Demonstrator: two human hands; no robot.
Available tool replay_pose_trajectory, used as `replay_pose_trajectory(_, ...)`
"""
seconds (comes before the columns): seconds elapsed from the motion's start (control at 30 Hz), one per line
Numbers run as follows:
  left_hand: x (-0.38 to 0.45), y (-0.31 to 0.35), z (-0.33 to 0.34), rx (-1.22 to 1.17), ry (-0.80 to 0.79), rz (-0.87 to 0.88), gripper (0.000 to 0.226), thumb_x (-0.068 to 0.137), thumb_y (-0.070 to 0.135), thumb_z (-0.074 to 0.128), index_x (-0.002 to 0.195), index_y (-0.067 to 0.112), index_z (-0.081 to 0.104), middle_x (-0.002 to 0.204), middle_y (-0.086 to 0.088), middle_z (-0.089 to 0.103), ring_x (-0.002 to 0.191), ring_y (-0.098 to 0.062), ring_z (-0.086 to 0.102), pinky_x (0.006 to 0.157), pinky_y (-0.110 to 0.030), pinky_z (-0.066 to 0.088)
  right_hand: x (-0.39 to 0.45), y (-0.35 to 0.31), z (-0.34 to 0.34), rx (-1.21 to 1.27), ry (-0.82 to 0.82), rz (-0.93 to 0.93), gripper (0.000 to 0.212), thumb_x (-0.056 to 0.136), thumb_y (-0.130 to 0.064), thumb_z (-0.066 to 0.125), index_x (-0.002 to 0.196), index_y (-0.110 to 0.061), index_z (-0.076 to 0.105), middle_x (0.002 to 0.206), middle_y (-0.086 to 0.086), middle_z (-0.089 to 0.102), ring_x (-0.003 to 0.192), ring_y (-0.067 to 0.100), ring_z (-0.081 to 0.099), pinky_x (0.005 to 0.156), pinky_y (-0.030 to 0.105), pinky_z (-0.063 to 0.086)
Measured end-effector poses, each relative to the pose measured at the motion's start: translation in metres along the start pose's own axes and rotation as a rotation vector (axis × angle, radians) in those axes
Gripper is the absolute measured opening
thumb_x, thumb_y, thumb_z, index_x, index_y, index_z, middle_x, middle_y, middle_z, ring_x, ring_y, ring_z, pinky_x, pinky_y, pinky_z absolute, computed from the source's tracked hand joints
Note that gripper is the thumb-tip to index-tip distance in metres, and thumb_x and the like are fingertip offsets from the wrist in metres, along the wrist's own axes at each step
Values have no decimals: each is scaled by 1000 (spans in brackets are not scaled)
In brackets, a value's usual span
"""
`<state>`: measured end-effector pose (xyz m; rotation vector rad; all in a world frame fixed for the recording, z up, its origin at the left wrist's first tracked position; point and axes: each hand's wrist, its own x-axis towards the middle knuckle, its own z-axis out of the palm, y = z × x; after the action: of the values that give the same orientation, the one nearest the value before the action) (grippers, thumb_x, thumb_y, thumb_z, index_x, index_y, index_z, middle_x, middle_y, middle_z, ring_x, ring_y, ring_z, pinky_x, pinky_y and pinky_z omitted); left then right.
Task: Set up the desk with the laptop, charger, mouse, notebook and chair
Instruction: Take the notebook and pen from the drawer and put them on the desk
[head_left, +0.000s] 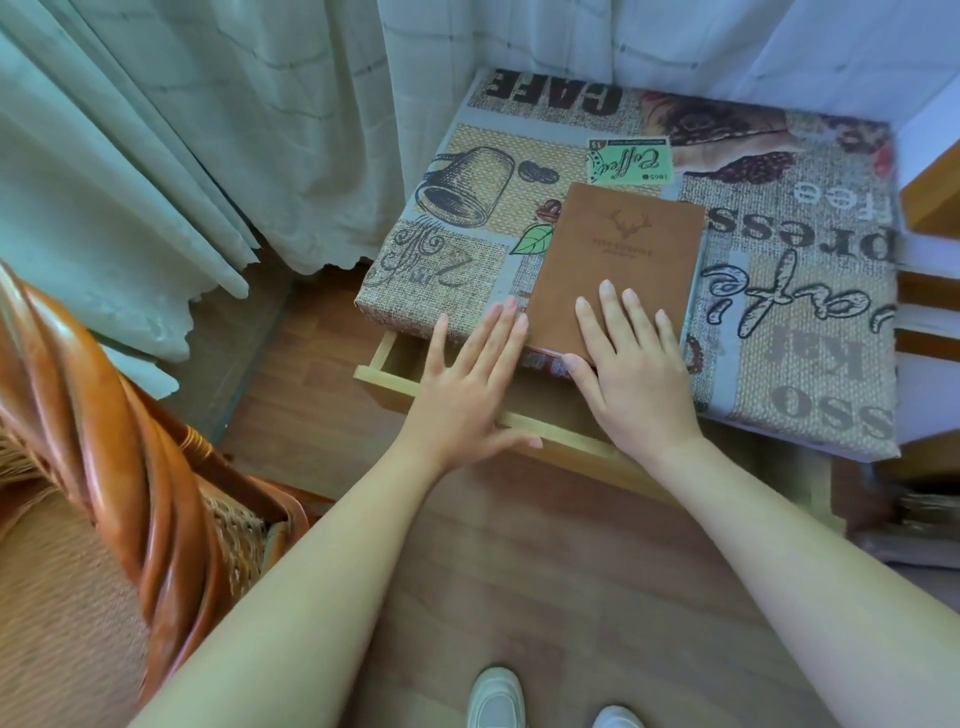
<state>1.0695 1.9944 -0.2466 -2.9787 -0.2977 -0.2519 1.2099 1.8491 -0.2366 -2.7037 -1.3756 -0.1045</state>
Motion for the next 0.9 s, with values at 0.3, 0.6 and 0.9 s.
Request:
replay_pose_trajectory(0.3, 30, -1, 15, 87, 196, 185, 91, 72, 57, 71, 146, 17, 36, 152, 2, 36, 140, -14, 33, 114, -53, 19, 0, 2, 0, 38, -2, -3, 58, 97, -46, 26, 142, -11, 35, 151, 16, 32, 138, 34, 31, 109, 53, 27)
replay_pose_trajectory(0.6, 54, 12, 35, 30, 423, 187, 32, 86, 25, 64, 112, 12, 51, 121, -6, 67, 113, -24, 62, 101, -39, 42, 1, 2, 1, 45, -7, -11, 57, 97, -44, 27, 141, -11, 38, 149, 17, 34, 136, 35, 33, 108, 54, 29)
replay_pose_trajectory(0.9, 58, 13, 37, -60, 367, 234, 27, 87, 17, 56, 110, 4, 49, 114, -17, 67, 107, -34, 63, 91, -42, 52, 1, 4, 4, 40, 21, -34, 56, 96, -43, 31, 140, -10, 39, 149, 17, 35, 136, 36, 34, 107, 53, 31)
